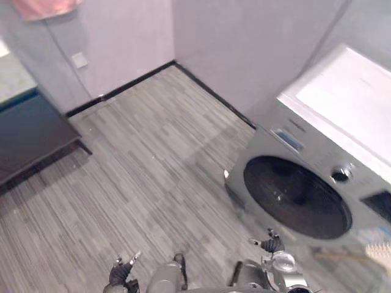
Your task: Pick up the laundry basket with both hands and put the clothes into the washing machine.
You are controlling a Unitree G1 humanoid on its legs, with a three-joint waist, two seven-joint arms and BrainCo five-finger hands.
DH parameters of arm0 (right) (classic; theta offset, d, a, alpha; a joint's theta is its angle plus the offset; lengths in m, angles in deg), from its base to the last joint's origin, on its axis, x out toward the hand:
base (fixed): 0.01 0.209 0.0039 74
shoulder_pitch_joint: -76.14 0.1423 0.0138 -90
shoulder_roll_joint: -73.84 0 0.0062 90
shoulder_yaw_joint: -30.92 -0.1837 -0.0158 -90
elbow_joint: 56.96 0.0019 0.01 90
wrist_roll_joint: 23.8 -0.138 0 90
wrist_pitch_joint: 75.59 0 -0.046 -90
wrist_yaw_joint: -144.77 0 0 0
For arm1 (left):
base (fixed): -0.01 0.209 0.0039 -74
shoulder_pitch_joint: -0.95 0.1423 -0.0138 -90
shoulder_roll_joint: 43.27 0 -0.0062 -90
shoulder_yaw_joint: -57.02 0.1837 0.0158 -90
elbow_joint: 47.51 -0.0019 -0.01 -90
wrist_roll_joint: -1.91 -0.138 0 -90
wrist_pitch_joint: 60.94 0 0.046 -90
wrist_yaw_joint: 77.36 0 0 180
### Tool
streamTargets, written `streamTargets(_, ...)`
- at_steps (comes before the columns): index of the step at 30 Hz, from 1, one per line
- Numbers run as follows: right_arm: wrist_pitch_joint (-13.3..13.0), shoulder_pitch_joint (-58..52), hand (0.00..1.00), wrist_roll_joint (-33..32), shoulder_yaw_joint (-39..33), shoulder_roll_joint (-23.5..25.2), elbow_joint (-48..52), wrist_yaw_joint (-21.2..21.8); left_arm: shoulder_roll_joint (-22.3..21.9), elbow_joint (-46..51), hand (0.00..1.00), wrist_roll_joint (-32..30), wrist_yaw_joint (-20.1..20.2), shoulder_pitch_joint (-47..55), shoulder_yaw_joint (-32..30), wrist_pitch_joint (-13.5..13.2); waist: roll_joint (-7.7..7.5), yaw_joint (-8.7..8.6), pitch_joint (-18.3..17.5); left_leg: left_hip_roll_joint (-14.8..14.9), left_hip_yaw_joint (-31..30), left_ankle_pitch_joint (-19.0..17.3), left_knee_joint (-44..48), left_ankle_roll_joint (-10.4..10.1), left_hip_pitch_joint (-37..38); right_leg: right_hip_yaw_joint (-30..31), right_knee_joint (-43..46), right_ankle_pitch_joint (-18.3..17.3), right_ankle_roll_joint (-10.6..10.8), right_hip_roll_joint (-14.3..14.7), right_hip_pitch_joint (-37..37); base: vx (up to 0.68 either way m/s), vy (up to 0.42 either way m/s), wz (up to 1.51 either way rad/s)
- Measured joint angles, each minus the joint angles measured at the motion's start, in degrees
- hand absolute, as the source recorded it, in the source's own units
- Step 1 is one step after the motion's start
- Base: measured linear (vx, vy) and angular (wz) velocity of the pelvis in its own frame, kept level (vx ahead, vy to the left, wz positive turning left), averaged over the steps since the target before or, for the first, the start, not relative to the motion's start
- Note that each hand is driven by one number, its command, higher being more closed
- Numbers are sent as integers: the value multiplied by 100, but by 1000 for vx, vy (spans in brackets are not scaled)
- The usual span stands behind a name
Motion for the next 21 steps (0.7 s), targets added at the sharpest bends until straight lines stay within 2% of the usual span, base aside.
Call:
streamTargets(2, -4, -165, 0, -1, -11, -6, 281, -2, -161, 103, 0, 52, 0, -155, 2, -5, 6, -39, 5, -176, -592, -67, -2, -34, 197, 424, -530, 41, 81, 355, -386, 389, -95, 202)
streamTargets(3, 0, -196, 0, -1, -19, -19, 302, -4, -229, 136, 0, 52, 1, -226, 9, -18, 6, -174, 11, -317, -1082, -134, 61, -107, 271, 755, -1135, 187, 234, 474, -455, 406, -155, 225)
streamTargets(4, 4, -227, 0, -2, -26, -27, 302, -5, -247, 137, 0, 50, 3, -253, 7, -14, 1, -197, 9, -366, -1245, -174, 88, -162, 312, 869, -1394, 262, 269, 481, -458, 534, -277, 239)
streamTargets(5, 8, -350, 0, -2, -25, -37, 306, -4, -276, 162, 0, 43, 2, -278, 10, -20, -76, -170, -35, -495, -1473, -316, 193, -309, 436, 1086, -1815, 778, 96, 422, -419, 467, -269, 191)
streamTargets(6, 12, -400, 0, -2, -17, -44, 324, -3, -283, 177, 0, 33, 5, -281, 9, -19, -114, -191, -58, -508, -1546, -433, 318, -400, 460, 1037, -1687, 1108, -20, 333, -355, 561, -316, 202)
streamTargets(7, 43, -397, 0, -1, 12, -111, 382, -2, -436, 239, 0, 27, 7, -277, -4, -15, 177, -95, -48, -289, -1603, -551, 590, -555, 421, 626, -1504, 883, -135, 335, -235, 358, -206, 130)
streamTargets(8, 45, -332, 0, -1, 1, -169, 524, -1, -511, 294, 0, 22, 3, -238, -56, -16, 312, -49, -52, -142, -1523, -538, 786, -667, 312, 424, -1553, 767, -187, 376, -133, 451, -293, 115)
streamTargets(9, 33, -237, 0, 2, 22, -167, 738, 8, -601, 308, 0, 19, 5, -165, -172, -11, 469, -42, -33, 144, -1205, -449, 1101, -925, 208, 136, -1682, 669, -315, 492, 154, 338, -249, 71)
streamTargets(10, 24, -215, 0, 2, 30, -119, 788, 8, -635, 341, 0, 18, 11, -110, -227, -10, 496, -28, -42, 246, -1054, -387, 1288, -1024, 177, 54, -1758, 639, -365, 544, 295, 369, -297, 59)
streamTargets(11, 18, -194, 0, 4, 31, -94, 881, 5, -703, 473, 0, 17, 14, -52, -319, -7, 484, -9, -34, 476, -732, -189, 1857, -1245, 55, -107, -1925, 590, -444, 654, 618, 260, -217, 32)
streamTargets(12, 5, -203, 0, 5, 30, -50, 943, 2, -738, 553, 0, 17, 20, 2, -330, -7, 447, 20, -19, 634, -469, 25, 2290, -1247, -81, -181, -2044, 553, -502, 692, 844, 236, -192, 32)
streamTargets(13, -10, -190, 0, 6, 33, 16, 969, 0, -742, 583, 0, 16, 30, -8, -293, -4, 374, 54, 0, 896, 32, 87, 2687, -1174, -297, -241, -2219, 521, -552, 711, 1088, 158, -121, 26)
streamTargets(15, -9, -172, 0, 9, 24, 32, 972, -4, -741, 706, 0, 15, 35, -41, -281, 0, 293, 28, 2, 1142, 596, -69, 2512, -962, -439, -397, -2433, 523, -549, 677, 1273, 140, -96, 35)
streamTargets(16, -6, -192, 0, 9, 7, 26, 969, -6, -740, 740, 0, 15, 35, -59, -277, -1, 267, 31, 7, 1186, 744, -88, 2279, -930, -467, -423, -2480, 527, -542, 667, 1296, 133, -46, 40)
streamTargets(18, 48, -245, 0, 12, -66, 8, 924, -14, -733, 749, 0, -20, 35, -171, -259, -1, 316, 28, -12, 1126, 907, 1, 1010, -969, -505, -595, -2632, 582, -453, 599, 1389, 80, 62, 38)
streamTargets(19, 55, -250, 0, 12, -88, 1, 889, -14, -730, 749, 0, -58, 34, -190, -232, -1, 330, 28, -19, 1083, 900, 166, 619, -1011, -483, -628, -2665, 600, -402, 588, 1398, 86, 118, 27)
streamTargets(20, 58, -241, 0, 12, -149, -46, 734, -15, -702, 717, 0, -146, 36, -229, -169, -3, 357, 33, -25, 1021, 900, 781, 44, -815, -369, -616, -2765, 634, -302, 612, 1424, 82, 135, 11)
streamTargets(21, 104, -207, 0, 12, -135, 41, 606, -11, -608, 652, 0, -189, 37, -259, -84, 3, 248, 66, -44, 884, 947, 917, -235, -803, -225, -542, -2994, 764, -162, 565, 1520, 68, 113, 5)
